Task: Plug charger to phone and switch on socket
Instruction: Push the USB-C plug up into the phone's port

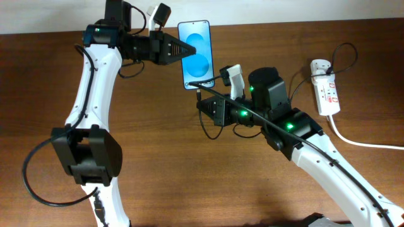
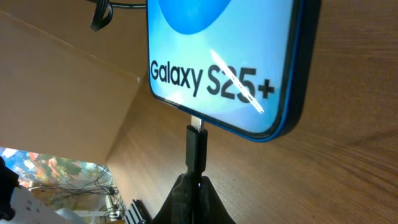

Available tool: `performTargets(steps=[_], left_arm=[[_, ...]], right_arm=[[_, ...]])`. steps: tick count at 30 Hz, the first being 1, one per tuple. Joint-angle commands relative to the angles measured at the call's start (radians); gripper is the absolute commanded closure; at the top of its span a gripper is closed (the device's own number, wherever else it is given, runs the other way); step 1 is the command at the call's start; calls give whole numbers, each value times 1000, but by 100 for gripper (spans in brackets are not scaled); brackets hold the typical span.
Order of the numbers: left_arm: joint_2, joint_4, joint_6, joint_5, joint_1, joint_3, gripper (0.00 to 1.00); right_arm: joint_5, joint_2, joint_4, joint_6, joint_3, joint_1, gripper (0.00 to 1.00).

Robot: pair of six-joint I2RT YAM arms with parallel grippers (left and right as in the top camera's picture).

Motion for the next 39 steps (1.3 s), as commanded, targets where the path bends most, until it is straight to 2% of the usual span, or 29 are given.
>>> performTargets(steps=[1,39], left_arm=[[-21,8,-11,38,6,6,100],[-21,8,-22,63,6,6,100]], right_arm=[[-10,0,5,-14,15,-5,96],[-41,0,19,-13,16,-36,96]])
